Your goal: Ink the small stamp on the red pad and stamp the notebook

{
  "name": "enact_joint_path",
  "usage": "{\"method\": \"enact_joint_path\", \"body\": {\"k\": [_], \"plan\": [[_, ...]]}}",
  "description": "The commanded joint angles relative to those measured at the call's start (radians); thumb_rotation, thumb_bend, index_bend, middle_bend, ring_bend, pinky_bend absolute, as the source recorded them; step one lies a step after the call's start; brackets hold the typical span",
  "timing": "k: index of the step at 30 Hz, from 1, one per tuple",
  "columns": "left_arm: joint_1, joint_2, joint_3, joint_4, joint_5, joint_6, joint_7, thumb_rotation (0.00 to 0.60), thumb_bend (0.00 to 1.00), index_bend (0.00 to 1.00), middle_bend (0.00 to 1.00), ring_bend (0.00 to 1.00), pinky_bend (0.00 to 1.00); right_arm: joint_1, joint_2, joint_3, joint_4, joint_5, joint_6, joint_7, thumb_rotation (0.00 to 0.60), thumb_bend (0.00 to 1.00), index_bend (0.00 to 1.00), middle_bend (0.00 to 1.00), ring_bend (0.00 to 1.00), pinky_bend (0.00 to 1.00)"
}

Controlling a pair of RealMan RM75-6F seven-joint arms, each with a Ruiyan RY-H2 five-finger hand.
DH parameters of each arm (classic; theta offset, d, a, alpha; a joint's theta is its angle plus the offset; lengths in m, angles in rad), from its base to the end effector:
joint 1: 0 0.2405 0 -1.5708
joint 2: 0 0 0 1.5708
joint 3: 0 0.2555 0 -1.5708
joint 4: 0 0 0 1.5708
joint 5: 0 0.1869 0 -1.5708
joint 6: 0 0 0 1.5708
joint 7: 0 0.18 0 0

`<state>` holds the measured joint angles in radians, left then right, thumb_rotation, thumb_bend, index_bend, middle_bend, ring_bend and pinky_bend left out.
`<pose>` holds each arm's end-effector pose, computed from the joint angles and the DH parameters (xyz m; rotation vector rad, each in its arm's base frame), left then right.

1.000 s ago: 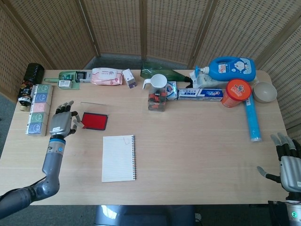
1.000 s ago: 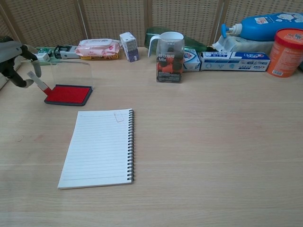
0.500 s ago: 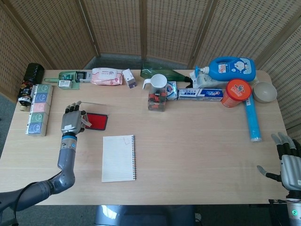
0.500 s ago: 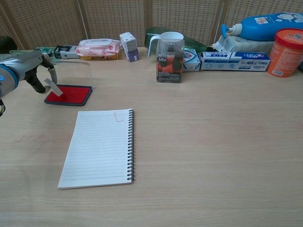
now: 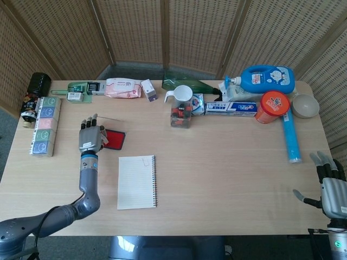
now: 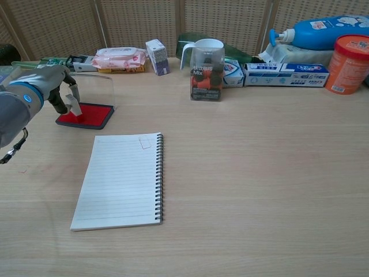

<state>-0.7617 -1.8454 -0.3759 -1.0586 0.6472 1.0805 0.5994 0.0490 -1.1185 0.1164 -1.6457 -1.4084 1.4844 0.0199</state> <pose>-0.2169 0.4186 -0.0174 -1.3141 -1.0993 -0.6548 -0.3116 -0.2150 0.1944 1.2328 -0.9548 0.9222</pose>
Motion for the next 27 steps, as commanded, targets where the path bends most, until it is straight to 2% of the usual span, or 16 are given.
{"method": "enact_joint_path", "body": {"k": [1,7,11,19,27], "plan": [[0.011,0.012,0.001,-0.020,0.009,0.017,-0.003,0.600,0.45,0.64,0.00,0.00,0.04,-0.001,-0.001,0.001,-0.001,-0.002,0.005,-0.002,0.522,0.06,0.00,0.00,0.00,0.00],[0.036,0.044,-0.001,-0.078,0.022,0.032,-0.029,0.600,0.45,0.64,0.00,0.00,0.04,-0.002,-0.001,-0.003,-0.006,-0.006,0.007,-0.009,0.522,0.06,0.00,0.00,0.00,0.00],[0.060,0.102,-0.016,-0.185,0.040,0.070,-0.048,0.600,0.45,0.64,0.00,0.00,0.04,-0.002,-0.002,-0.002,-0.009,-0.007,0.011,-0.013,0.522,0.06,0.00,0.00,0.00,0.00],[0.102,0.245,-0.031,-0.421,0.027,0.138,-0.002,0.600,0.44,0.64,0.00,0.00,0.04,-0.004,0.001,-0.005,-0.016,-0.016,0.015,-0.017,0.521,0.06,0.00,0.00,0.00,0.00],[0.117,0.353,0.018,-0.656,0.068,0.126,0.014,0.600,0.44,0.64,0.00,0.00,0.04,-0.005,0.006,-0.007,-0.023,-0.024,0.022,-0.019,0.523,0.06,0.00,0.00,0.00,0.00]]}}
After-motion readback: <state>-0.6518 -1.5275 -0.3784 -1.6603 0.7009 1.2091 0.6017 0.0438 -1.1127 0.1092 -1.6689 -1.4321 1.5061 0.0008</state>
